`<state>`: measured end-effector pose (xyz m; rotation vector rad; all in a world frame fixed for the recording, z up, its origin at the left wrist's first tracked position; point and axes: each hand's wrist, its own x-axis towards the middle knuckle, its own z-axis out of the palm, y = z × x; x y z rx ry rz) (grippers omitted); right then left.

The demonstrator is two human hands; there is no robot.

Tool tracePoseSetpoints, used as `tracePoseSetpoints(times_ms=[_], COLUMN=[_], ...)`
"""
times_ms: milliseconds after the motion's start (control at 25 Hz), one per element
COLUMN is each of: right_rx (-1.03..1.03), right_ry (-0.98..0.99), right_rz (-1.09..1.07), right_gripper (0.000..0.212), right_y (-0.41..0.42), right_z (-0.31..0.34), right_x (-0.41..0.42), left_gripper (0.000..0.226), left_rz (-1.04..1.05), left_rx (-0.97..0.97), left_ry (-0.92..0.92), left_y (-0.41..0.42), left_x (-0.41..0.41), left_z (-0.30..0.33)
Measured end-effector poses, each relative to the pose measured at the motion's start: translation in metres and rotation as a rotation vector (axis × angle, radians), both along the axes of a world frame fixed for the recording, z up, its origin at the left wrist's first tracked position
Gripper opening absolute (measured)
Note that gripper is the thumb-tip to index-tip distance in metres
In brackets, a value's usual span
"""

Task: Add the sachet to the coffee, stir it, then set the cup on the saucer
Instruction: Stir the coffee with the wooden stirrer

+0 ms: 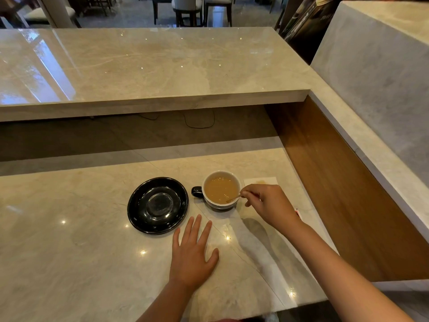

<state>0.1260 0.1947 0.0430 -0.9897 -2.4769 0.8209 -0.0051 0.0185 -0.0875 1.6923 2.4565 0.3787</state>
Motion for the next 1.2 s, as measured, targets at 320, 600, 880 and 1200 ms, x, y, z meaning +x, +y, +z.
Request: tracePoseSetpoints(times_ms=[320,600,880,1200], right_rx=[-0.13,0.203,0.337,-0.132], right_ry=[0.267,0.165,0.03,0.145], right_rz=[-0.147,-0.157,-0.092,-0.227], right_gripper=[0.014,0.027,0.018,0.015], right_y=[-0.017,-0.008,-0.017,-0.022], right_z=[-0.022,-0.024,-0.022,-0.008], right_x=[-0.021,-0.015,-0.001,0.003], left_gripper=[0.067,0.066,0.066,0.066], left_rz=[0.007,0.013,0.006,0.005], left_rx=[-0.024,-0.032,-0.009,-0.012], left_ry=[-0.008,-0.001,0.018,0.01], left_y=[0.0,0.0,0.0,0.0], left_x=[0.0,0.0,0.0,0.0], left_z=[-0.003,-0.003,-0.003,-0.004])
